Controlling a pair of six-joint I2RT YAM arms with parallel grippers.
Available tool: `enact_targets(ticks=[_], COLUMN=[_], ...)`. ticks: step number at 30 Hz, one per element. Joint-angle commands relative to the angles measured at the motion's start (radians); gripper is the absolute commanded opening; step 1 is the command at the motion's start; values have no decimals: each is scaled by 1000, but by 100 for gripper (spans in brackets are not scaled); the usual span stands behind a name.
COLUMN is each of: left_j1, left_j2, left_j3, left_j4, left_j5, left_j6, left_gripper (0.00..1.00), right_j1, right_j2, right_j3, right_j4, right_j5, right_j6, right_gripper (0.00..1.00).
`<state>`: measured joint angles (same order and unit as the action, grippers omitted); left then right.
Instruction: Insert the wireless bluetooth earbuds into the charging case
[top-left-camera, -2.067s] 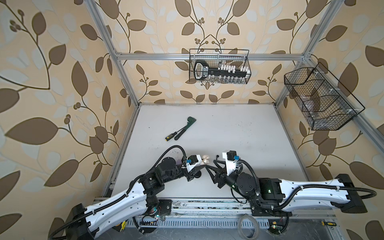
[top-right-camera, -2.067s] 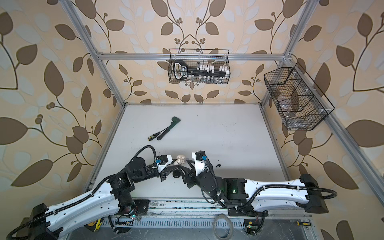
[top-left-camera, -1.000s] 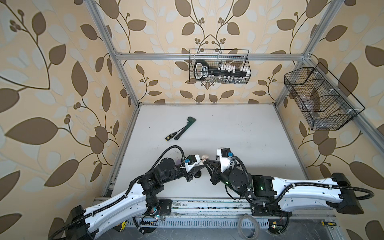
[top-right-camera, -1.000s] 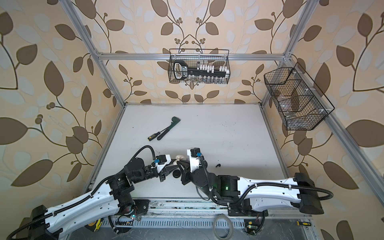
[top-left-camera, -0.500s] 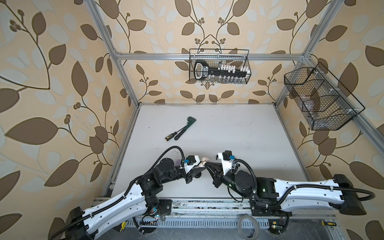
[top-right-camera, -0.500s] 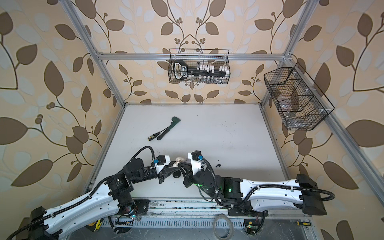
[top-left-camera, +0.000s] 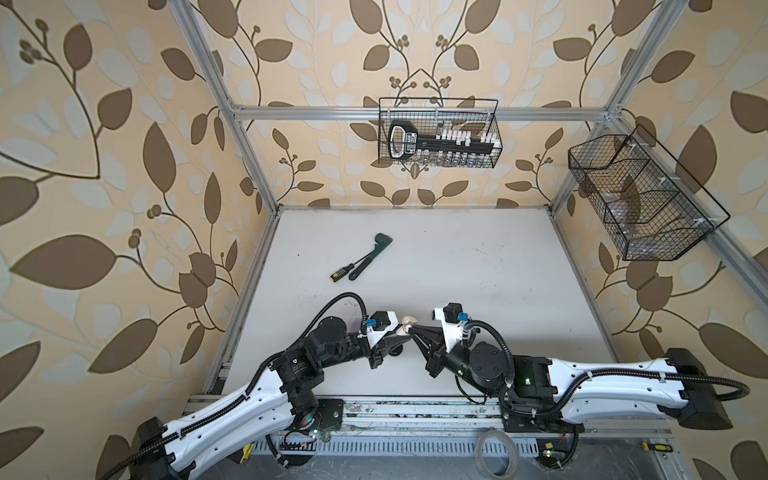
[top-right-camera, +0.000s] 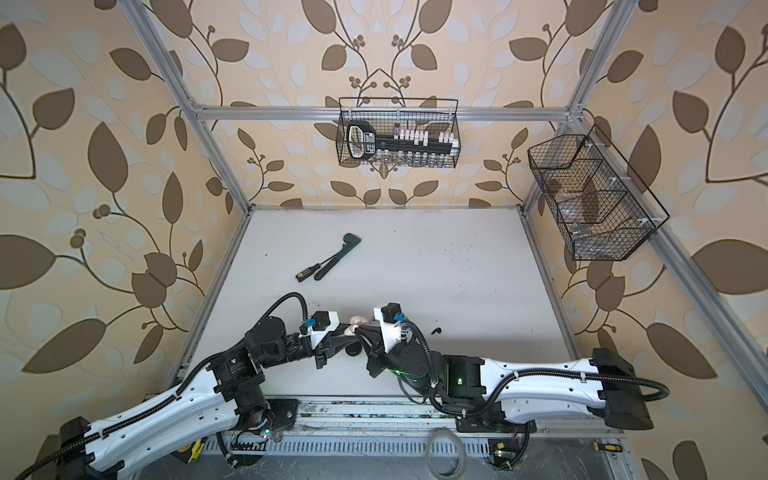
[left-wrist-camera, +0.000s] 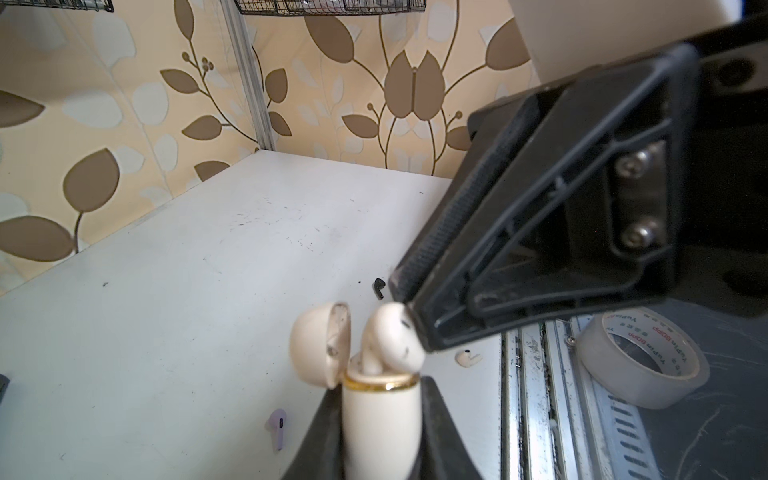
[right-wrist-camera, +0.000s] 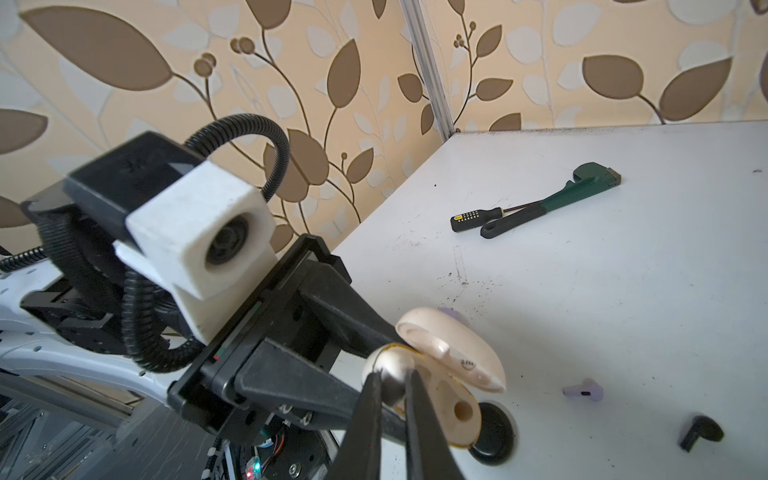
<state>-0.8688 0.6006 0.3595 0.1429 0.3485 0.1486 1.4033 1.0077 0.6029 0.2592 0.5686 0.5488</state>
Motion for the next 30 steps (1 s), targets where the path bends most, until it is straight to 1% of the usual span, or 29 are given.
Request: enact_targets(ticks=[1, 8, 18, 24, 30], left_j1=[-18, -18, -18, -18, -18], left_j2=[-27, -29, -42, -51, -63], left_j3=[78, 78, 76, 76, 75], left_j4=[106, 108, 106, 103, 95], left_j5=[109, 135, 140, 126, 143], left_j6=[8, 6, -2, -9, -9], left_gripper=[0, 0, 0, 0, 0], right_j1=[-15, -39, -32, -10, -9], right_j2=[11, 19, 14, 11, 6], right_j3=[-31, -39, -43, -40, -44], right_j4=[-79, -78, -69, -85, -100], right_j5=[92, 87, 72, 97, 119], right_j6=[-16, -7, -30, -43, -43], right_gripper=[13, 13, 12, 11, 10])
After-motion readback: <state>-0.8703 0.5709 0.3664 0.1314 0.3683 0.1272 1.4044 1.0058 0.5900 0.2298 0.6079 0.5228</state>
